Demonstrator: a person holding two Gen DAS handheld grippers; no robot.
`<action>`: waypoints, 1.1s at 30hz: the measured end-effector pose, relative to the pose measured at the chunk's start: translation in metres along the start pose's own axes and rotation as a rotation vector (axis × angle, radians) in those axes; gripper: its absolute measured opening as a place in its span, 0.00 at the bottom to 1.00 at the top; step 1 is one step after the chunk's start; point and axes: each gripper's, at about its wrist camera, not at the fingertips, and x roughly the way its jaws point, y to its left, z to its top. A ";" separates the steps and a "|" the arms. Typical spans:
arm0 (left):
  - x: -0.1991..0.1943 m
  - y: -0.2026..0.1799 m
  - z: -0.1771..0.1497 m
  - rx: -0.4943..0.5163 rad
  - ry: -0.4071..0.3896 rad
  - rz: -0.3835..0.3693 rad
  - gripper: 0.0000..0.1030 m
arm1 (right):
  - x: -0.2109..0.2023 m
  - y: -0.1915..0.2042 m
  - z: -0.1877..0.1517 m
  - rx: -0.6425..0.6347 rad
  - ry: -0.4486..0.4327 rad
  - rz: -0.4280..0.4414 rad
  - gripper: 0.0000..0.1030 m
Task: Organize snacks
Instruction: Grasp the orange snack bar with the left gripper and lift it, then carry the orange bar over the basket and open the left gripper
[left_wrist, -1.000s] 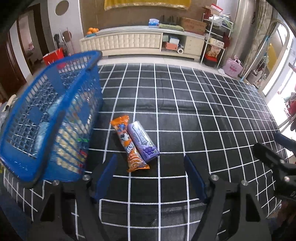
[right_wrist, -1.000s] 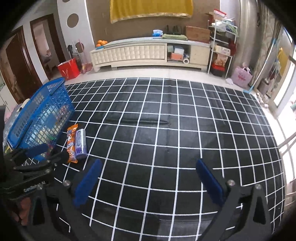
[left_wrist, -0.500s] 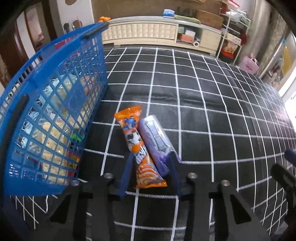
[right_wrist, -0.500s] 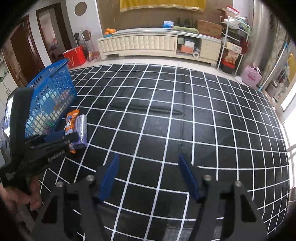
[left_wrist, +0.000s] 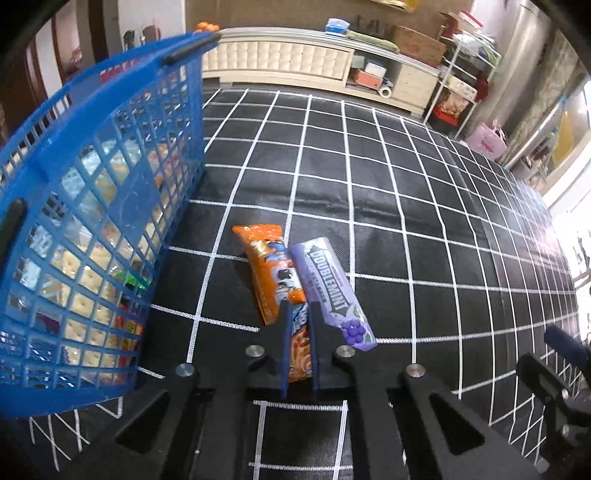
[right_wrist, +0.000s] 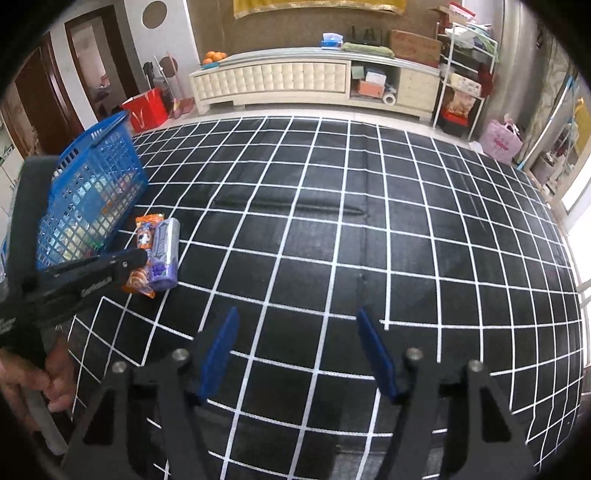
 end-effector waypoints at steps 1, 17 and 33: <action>-0.004 0.000 -0.003 0.007 -0.002 -0.010 0.05 | 0.000 0.001 0.001 0.004 0.002 -0.001 0.69; -0.134 0.029 -0.001 0.098 -0.262 -0.063 0.03 | -0.022 0.052 0.032 -0.022 -0.054 0.041 0.69; -0.150 0.163 0.026 -0.055 -0.238 0.029 0.02 | -0.017 0.121 0.044 -0.101 -0.040 0.047 0.69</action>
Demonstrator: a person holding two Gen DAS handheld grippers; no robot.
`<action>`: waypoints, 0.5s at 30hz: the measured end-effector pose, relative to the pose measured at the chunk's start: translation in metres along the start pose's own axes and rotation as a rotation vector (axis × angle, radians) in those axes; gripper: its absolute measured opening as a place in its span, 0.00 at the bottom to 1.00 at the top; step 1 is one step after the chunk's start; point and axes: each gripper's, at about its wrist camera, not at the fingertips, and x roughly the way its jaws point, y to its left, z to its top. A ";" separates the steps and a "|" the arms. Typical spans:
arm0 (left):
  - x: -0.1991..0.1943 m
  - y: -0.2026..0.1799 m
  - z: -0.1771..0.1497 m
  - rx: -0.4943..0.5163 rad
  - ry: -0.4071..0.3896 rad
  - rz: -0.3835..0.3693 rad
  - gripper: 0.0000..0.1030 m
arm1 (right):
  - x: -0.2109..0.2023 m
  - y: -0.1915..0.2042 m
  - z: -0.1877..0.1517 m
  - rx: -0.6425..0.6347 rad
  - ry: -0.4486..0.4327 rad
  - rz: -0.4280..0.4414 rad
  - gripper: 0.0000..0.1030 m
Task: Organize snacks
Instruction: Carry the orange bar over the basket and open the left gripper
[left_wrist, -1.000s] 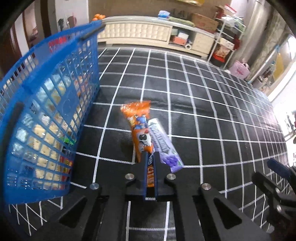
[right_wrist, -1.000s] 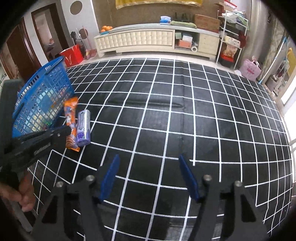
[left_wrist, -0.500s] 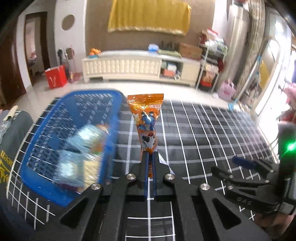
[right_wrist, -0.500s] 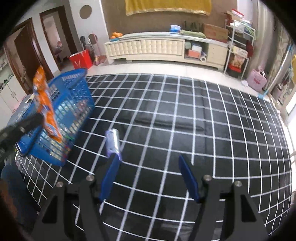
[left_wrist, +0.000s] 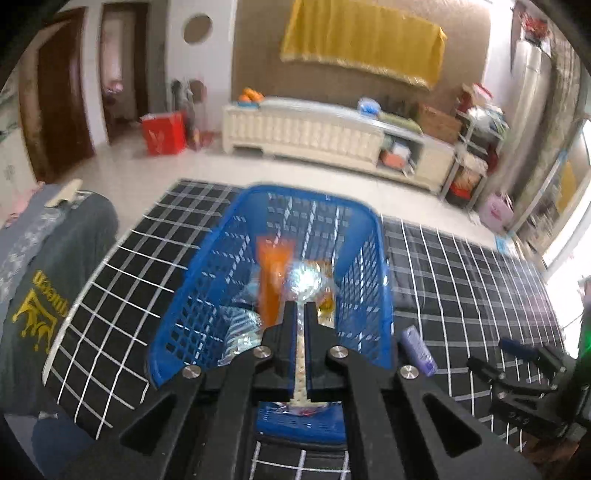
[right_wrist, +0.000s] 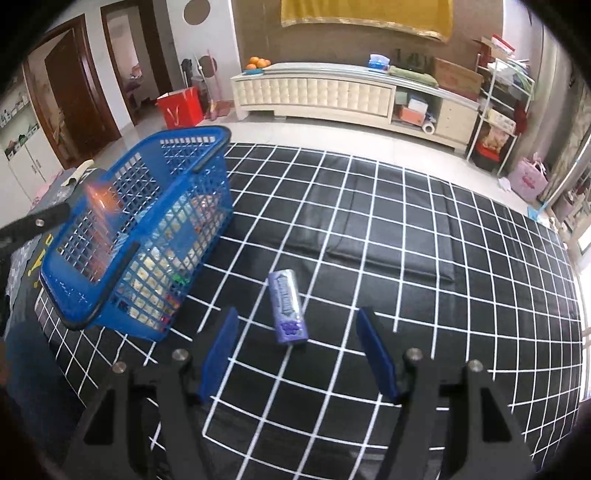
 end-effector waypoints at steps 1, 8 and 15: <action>0.007 0.004 0.001 0.008 0.022 -0.014 0.02 | 0.000 0.003 0.000 -0.003 0.001 -0.002 0.69; 0.031 0.014 0.001 0.020 0.113 -0.035 0.02 | -0.005 0.012 0.002 -0.002 0.007 -0.029 0.69; 0.006 0.000 -0.012 0.110 0.039 -0.001 0.21 | -0.005 0.015 0.006 -0.002 0.003 -0.061 0.69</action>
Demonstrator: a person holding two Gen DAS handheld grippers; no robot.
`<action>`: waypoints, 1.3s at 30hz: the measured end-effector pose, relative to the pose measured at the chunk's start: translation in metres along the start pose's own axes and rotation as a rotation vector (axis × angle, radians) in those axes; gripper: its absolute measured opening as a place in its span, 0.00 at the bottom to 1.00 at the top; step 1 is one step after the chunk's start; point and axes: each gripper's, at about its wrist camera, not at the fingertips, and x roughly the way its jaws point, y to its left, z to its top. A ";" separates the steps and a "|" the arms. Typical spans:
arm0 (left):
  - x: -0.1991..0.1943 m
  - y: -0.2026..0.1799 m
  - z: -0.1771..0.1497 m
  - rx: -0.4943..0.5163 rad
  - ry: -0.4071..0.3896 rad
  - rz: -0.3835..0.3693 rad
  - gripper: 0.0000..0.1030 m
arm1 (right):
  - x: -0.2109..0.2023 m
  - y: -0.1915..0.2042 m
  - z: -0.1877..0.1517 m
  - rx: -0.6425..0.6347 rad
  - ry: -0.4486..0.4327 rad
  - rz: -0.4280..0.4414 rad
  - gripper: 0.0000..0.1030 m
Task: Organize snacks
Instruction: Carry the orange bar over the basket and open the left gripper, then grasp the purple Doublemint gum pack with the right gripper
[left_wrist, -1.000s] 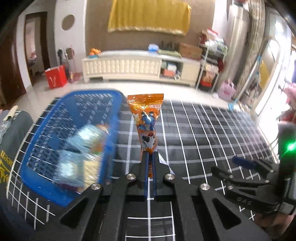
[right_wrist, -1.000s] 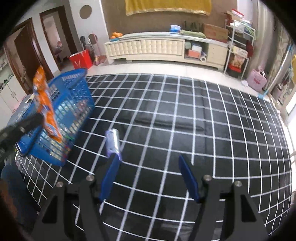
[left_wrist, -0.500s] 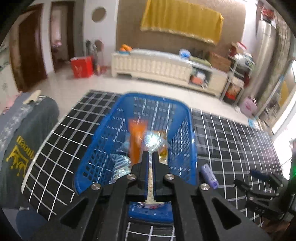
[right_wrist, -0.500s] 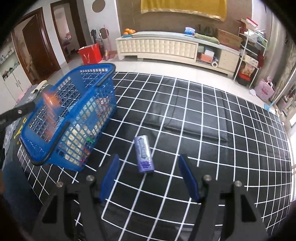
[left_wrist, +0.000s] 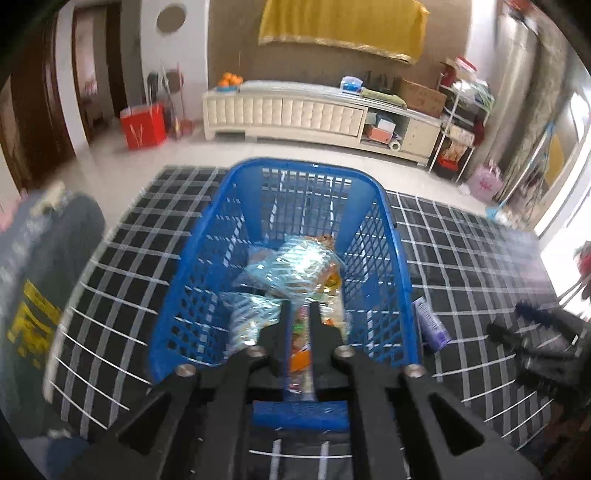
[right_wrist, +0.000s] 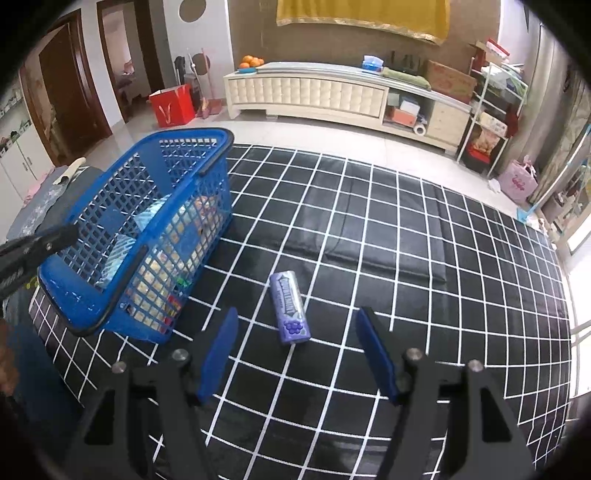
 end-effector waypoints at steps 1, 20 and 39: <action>-0.003 -0.005 -0.002 0.037 -0.019 0.038 0.28 | 0.002 0.001 0.000 -0.003 -0.001 -0.008 0.69; 0.039 0.008 0.005 0.040 0.023 0.044 0.44 | 0.127 0.012 0.001 -0.037 0.214 -0.024 0.69; 0.020 0.006 -0.002 0.056 0.011 0.027 0.44 | 0.052 0.016 -0.005 -0.046 0.086 0.012 0.33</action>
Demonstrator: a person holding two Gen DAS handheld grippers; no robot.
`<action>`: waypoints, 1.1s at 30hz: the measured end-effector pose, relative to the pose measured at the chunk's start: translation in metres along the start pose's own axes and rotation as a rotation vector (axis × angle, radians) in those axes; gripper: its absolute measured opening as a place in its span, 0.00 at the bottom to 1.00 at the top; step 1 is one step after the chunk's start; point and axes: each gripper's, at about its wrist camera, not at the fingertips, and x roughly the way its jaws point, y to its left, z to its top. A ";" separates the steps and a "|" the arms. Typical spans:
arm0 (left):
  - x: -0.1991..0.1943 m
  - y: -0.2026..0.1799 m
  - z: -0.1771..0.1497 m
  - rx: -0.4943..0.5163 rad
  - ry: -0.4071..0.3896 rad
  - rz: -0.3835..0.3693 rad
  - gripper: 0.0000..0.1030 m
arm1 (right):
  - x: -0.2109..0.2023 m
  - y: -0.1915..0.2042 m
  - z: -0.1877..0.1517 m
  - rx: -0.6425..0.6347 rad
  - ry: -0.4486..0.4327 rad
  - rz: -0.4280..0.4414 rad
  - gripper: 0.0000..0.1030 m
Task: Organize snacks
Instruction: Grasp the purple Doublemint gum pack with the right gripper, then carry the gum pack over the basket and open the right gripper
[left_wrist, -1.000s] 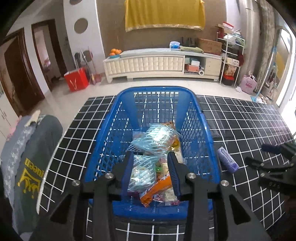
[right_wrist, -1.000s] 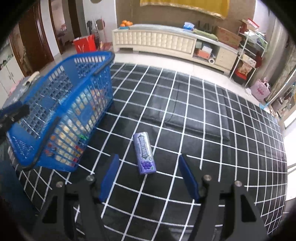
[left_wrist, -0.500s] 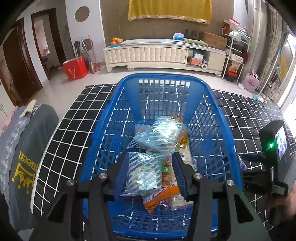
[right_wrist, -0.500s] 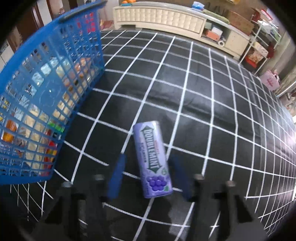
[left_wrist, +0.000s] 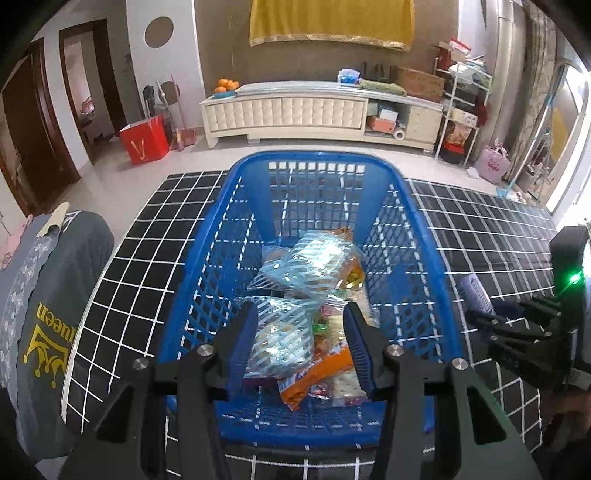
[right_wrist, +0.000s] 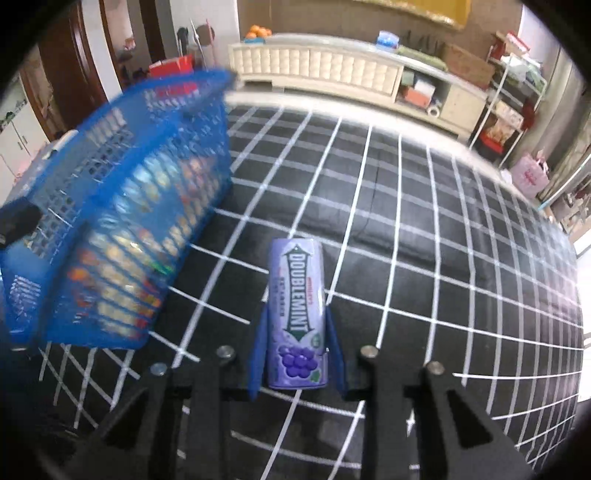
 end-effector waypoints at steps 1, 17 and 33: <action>-0.006 0.000 0.000 0.005 -0.009 -0.004 0.44 | -0.009 0.002 0.003 -0.002 -0.013 0.002 0.33; -0.084 0.045 0.011 0.055 -0.126 -0.016 0.44 | -0.113 0.079 0.041 -0.083 -0.202 0.077 0.33; -0.065 0.101 0.021 0.020 -0.104 -0.026 0.44 | -0.071 0.140 0.077 -0.169 -0.117 0.104 0.33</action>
